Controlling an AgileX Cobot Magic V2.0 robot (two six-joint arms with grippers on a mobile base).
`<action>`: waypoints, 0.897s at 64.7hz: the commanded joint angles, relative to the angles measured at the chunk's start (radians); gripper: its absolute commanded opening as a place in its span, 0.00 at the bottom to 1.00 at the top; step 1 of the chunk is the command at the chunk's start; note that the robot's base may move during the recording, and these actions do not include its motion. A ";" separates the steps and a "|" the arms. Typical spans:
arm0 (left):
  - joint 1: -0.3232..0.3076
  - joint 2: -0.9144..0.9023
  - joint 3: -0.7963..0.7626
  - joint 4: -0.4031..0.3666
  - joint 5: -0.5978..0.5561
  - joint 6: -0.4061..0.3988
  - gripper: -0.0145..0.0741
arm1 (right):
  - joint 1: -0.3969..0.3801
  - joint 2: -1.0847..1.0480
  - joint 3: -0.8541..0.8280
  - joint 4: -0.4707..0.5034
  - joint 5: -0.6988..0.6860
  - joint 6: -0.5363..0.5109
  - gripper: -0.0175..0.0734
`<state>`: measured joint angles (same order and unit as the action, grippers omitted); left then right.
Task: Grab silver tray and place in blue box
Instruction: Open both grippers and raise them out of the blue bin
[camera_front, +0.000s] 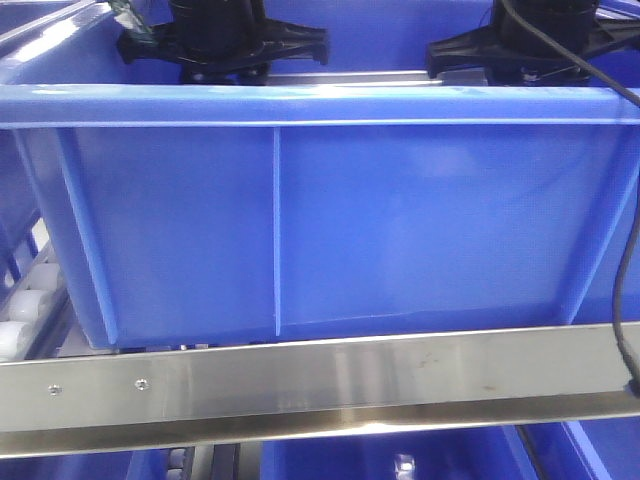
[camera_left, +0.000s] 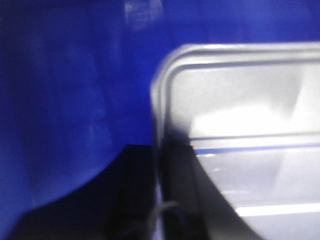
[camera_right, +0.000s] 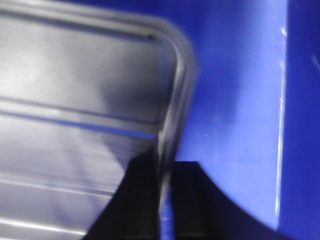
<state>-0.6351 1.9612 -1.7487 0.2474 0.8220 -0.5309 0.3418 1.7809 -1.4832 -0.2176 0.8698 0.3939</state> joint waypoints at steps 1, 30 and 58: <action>-0.002 -0.061 -0.043 -0.006 -0.066 0.003 0.52 | 0.006 -0.052 -0.051 -0.008 -0.049 -0.020 0.66; -0.026 -0.145 -0.150 -0.008 0.143 0.137 0.71 | 0.013 -0.149 -0.127 -0.008 0.074 -0.040 0.70; -0.080 -0.540 0.130 0.056 0.176 0.213 0.26 | 0.034 -0.430 0.057 -0.006 0.031 -0.102 0.25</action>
<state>-0.7074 1.5495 -1.6732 0.2724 1.0598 -0.3177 0.3761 1.4506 -1.4693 -0.2057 0.9761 0.3122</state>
